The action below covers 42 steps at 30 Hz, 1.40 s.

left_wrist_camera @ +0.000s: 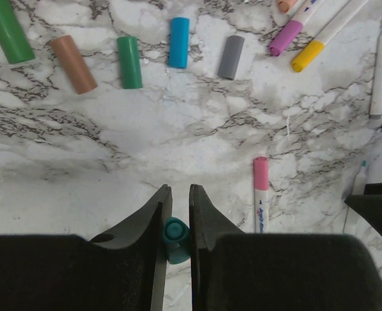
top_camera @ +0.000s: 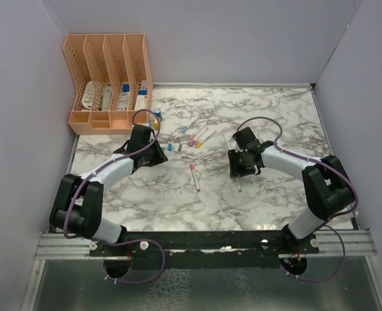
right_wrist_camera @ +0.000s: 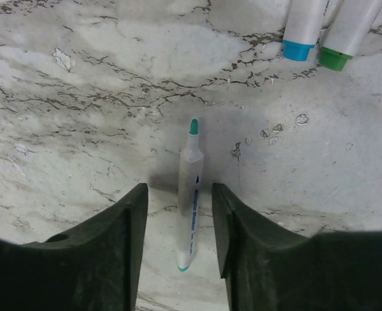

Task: Open the pen caps

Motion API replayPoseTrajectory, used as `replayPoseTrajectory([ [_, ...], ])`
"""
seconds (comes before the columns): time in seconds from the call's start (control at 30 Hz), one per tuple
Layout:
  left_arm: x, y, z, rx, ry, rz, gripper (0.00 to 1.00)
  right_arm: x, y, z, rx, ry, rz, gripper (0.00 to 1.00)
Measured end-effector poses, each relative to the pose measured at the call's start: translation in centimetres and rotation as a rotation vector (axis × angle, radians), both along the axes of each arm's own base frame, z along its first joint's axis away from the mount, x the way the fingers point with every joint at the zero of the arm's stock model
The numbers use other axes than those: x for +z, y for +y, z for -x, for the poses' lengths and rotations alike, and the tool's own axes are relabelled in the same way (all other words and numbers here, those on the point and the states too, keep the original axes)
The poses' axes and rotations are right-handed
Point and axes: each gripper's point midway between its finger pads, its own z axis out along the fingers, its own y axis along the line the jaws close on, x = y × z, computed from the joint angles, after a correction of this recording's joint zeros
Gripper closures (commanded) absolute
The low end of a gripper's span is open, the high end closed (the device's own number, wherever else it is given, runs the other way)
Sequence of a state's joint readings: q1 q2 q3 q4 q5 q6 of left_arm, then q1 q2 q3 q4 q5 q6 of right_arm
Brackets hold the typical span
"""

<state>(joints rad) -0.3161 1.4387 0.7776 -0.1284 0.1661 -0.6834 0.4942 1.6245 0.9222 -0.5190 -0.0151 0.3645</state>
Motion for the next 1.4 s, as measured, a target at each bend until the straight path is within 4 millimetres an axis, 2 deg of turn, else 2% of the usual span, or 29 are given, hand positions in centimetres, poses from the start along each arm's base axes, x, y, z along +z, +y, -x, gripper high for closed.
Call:
replayPoseTrajectory([
  [0.23,-1.8,1.2,0.7,-0.002,0.046,-0.081,1.00,0.4,0.2,-0.5,0.012,-0.022,-0.006,0.44],
  [0.33,-2.1,1.9,0.9,0.003,0.054,-0.117,0.97,1.6,0.8,-1.4,0.039,-0.065,-0.016,0.44],
  [0.4,-2.4,2.3,1.0,0.008,0.059,-0.138,0.91,2.8,1.6,-2.6,0.068,-0.112,-0.030,0.43],
  [0.57,-3.4,3.3,1.1,0.018,0.083,-0.165,0.75,6.4,5.8,-4.6,0.179,-0.231,-0.083,0.43],
  [0.67,-4.3,3.7,1.6,0.021,0.108,-0.179,0.69,7.3,9.0,-4.7,0.254,-0.263,-0.117,0.43],
  [0.77,-4.8,4.1,2.0,0.024,0.125,-0.188,0.68,6.5,11.9,-4.0,0.318,-0.255,-0.129,0.43],
  [0.87,-4.8,4.3,2.0,0.029,0.126,-0.189,0.68,4.9,13.7,-2.7,0.367,-0.221,-0.118,0.43],
  [0.93,-4.8,4.4,2.0,0.029,0.126,-0.191,0.63,3.9,14.6,-2.0,0.386,-0.198,-0.110,0.43],
  [1.07,-4.7,4.6,1.9,0.031,0.122,-0.192,0.53,2.9,15.4,-0.9,0.402,-0.172,-0.103,0.43],
  [1.2,-4.3,5.0,2.1,0.042,0.122,-0.198,0.42,2.8,15.6,-1.0,0.394,-0.168,-0.104,0.43],
  [1.3,-3.2,5.2,2.1,0.053,0.101,-0.200,0.28,2.5,15.7,-1.0,0.394,-0.165,-0.100,0.43],
  [1.4,-0.9,5.2,1.4,0.070,0.039,-0.182,0.24,1.8,16.0,-0.6,0.405,-0.151,-0.093,0.44],
])
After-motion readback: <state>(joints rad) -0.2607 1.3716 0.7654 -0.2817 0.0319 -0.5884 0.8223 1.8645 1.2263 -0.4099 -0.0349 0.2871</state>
